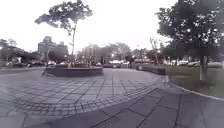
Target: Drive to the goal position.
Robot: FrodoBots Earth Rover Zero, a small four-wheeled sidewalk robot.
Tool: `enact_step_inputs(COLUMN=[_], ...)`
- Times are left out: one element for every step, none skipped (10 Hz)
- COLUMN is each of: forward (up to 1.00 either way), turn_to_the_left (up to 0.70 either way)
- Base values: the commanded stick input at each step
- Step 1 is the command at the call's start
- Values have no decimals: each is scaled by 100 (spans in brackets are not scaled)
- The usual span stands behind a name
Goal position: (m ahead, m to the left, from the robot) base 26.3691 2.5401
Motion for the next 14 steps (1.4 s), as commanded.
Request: enact_step_inputs(forward=[70,70,70,70,70,70,70,70,70,70,70,70,70,70], turn_to_the_left=[0,0,0,0,0,0,0,0,0,0,0,0,0,0])
